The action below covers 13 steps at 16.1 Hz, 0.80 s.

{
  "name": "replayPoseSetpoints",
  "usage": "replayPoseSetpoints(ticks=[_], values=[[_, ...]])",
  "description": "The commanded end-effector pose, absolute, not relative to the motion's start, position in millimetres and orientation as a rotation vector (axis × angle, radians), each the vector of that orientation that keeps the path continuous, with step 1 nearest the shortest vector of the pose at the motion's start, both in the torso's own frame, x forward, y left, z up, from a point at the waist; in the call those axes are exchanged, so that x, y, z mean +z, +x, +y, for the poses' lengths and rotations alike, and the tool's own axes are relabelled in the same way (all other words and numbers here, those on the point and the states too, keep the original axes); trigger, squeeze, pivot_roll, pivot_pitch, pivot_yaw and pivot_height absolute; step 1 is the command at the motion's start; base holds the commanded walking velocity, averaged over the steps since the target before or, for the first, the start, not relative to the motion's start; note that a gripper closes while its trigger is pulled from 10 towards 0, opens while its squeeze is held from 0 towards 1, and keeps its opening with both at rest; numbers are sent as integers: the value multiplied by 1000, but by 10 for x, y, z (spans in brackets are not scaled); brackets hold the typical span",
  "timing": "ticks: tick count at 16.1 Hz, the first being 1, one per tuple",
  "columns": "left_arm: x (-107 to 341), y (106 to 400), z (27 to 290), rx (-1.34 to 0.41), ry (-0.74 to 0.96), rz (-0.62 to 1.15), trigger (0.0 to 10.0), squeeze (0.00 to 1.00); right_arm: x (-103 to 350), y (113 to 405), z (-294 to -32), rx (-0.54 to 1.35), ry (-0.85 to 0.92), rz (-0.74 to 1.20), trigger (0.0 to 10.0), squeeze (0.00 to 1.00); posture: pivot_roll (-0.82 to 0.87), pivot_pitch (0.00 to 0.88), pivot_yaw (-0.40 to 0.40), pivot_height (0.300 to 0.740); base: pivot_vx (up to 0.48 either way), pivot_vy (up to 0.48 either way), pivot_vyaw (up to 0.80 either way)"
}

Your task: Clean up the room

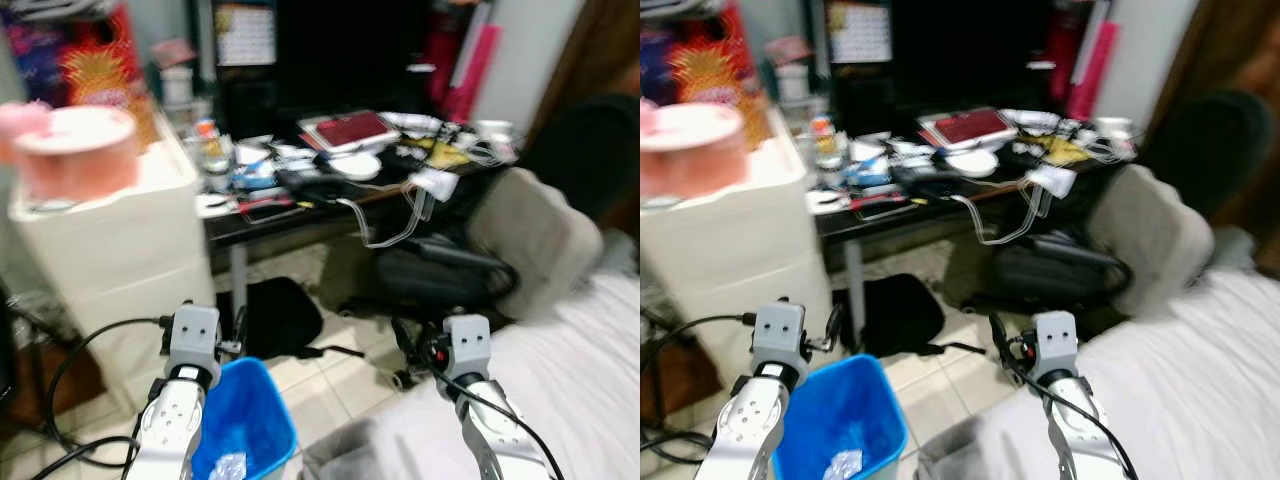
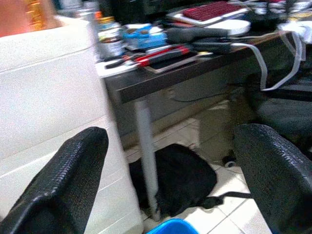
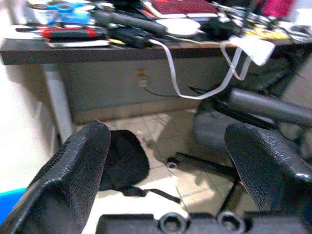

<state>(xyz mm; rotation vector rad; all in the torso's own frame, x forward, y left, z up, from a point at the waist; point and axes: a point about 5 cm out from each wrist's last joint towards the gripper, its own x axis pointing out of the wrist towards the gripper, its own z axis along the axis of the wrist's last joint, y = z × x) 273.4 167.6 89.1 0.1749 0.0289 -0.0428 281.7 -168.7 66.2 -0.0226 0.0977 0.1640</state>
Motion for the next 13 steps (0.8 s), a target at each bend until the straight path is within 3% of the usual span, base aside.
replayPoseSetpoints(ticks=[1,7,11,13], values=[[871,2742,1604,-77,175,36,10000,0,610,2792,-1761,136,-26,126,10000,0,125,6,-107,740,0,0,-756],[856,2756,1535,-123,130,58,10000,0,631,2780,-1750,154,-31,114,10000,0,115,19,-106,740,0,0,-753],[874,2742,1467,-172,152,38,10000,0,633,2774,-1771,146,-49,109,10000,0,107,26,-103,740,0,-472,-744],[875,2746,1472,-170,132,37,10000,0,631,2772,-1774,147,-44,110,10000,0,106,27,-104,740,0,0,-741]])
